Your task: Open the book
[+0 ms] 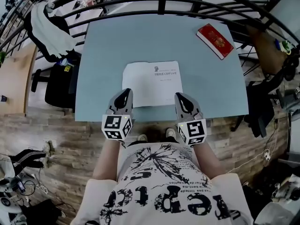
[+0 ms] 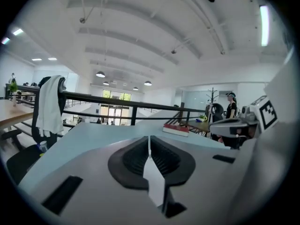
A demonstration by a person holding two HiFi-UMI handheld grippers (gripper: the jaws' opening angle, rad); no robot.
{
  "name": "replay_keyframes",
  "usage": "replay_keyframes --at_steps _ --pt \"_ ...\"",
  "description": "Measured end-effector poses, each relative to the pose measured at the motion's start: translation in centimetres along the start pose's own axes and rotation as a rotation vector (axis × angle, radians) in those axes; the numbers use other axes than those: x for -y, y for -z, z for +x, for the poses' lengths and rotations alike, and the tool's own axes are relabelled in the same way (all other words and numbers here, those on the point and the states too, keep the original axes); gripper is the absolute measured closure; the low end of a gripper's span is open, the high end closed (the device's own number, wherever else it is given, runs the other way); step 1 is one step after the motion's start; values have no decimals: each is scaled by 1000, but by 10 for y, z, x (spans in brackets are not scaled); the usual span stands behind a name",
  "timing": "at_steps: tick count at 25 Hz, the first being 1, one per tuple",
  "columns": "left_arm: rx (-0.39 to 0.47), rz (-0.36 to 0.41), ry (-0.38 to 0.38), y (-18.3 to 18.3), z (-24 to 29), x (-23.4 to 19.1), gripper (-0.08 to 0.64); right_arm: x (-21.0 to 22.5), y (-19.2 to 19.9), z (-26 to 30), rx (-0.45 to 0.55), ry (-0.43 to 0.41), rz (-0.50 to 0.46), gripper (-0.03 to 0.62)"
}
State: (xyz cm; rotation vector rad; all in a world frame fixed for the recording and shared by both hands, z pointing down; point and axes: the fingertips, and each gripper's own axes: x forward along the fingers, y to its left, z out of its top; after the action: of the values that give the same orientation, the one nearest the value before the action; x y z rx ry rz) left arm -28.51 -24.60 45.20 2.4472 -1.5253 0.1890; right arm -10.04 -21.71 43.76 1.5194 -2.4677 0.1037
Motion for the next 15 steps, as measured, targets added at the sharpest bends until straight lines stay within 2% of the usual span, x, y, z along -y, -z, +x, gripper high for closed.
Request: replay_keyframes --at_steps 3,9,15 --pt "57 19 65 -23 1 23 535 12 -9 -6 32 8 -4 583" --pt "99 106 121 -43 7 57 538 29 -19 -13 68 12 -6 583" --pt "103 49 165 -44 15 72 540 39 -29 -16 104 29 -17 584"
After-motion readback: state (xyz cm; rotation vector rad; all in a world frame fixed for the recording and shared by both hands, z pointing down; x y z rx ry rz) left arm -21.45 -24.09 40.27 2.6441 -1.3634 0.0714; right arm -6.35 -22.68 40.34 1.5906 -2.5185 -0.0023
